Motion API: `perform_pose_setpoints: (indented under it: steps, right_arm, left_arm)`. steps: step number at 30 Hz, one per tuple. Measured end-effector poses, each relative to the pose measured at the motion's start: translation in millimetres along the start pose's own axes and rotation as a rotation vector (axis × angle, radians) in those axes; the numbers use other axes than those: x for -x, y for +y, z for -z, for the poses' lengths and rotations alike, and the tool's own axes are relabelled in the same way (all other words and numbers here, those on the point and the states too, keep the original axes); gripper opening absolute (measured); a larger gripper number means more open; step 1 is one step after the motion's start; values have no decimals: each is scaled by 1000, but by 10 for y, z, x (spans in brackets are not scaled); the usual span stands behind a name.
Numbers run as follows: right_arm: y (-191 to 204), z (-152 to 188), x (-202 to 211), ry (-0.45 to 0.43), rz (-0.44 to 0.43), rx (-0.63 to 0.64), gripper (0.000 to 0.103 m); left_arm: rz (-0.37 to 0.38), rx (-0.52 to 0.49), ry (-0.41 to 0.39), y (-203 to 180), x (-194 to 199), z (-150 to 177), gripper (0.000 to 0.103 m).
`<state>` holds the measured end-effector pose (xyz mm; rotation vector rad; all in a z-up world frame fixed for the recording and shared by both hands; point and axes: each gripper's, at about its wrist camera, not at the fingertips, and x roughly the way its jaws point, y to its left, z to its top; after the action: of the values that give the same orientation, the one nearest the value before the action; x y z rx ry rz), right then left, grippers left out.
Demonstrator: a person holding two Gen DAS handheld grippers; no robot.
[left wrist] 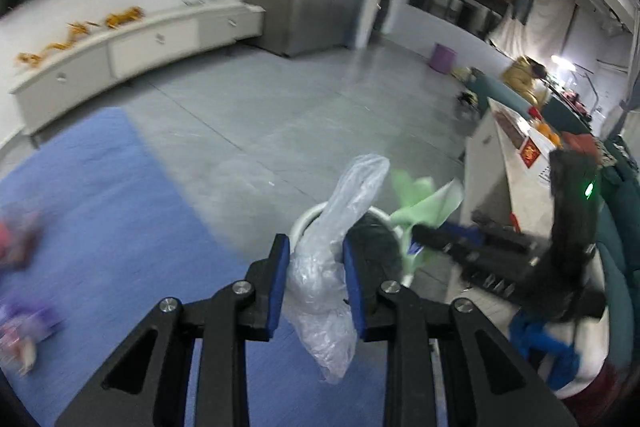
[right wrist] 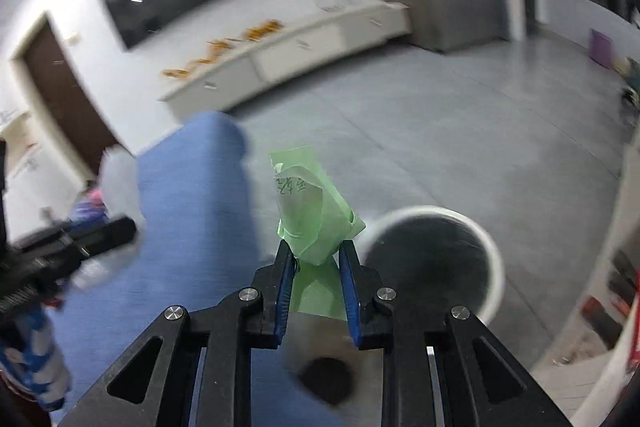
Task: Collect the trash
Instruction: 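Carry both bags over the trash bin and open both tools to drop them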
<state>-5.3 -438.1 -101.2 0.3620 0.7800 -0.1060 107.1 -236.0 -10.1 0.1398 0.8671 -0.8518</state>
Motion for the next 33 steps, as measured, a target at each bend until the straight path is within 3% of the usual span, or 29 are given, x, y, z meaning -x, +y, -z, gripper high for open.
perform_pose_setpoints:
  steps: [6, 11, 15, 17, 21, 26, 33]
  right_arm:
    - [-657, -112, -409, 64, 36, -98, 22]
    - [-782, -94, -693, 98, 77, -120, 26]
    - [-835, -63, -761, 103, 123, -122, 38]
    - [-835, -76, -742, 92, 153, -116, 46]
    - [-789, -120, -649, 72, 182, -110, 46]
    - [-632, -119, -351, 9, 216, -85, 46]
    - [-87, -32, 143, -69, 234, -21, 46]
  left_arm:
    - [34, 62, 125, -204, -1006, -345, 27]
    - [62, 120, 179, -167, -1479, -403, 30]
    - [93, 149, 197, -131, -1685, -422, 53]
    - [103, 158, 196, -101, -1699, -414, 60]
    - [89, 153, 166, -128, -1564, -402, 60]
    - [-19, 121, 71, -227, -1151, -298, 60]
    - [-125, 104, -30, -201, -538, -90, 60]
